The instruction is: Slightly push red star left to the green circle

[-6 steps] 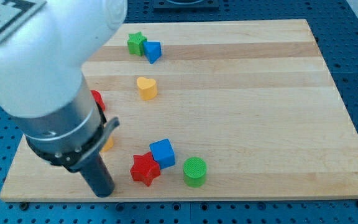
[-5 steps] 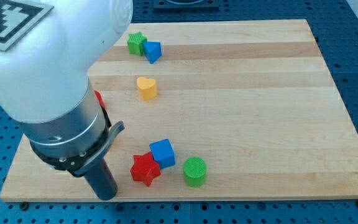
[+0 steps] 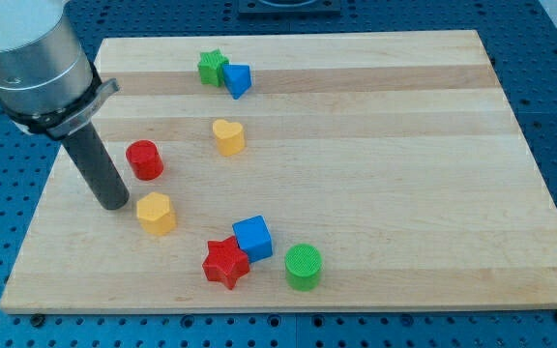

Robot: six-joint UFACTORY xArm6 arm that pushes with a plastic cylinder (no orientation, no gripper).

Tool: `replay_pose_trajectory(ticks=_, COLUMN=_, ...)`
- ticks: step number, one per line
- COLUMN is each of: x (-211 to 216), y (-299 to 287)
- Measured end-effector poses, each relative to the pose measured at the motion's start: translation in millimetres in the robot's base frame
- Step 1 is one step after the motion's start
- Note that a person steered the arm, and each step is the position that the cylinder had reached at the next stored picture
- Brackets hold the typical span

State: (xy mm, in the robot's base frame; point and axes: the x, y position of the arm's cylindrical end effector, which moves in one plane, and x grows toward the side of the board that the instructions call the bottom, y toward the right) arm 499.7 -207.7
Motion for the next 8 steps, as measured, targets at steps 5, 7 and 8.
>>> replay_pose_trajectory(ticks=5, x=98.9, y=121.4)
replay_pose_trajectory(ticks=7, x=98.9, y=125.8)
replay_pose_trajectory(ticks=8, x=98.7, y=125.8)
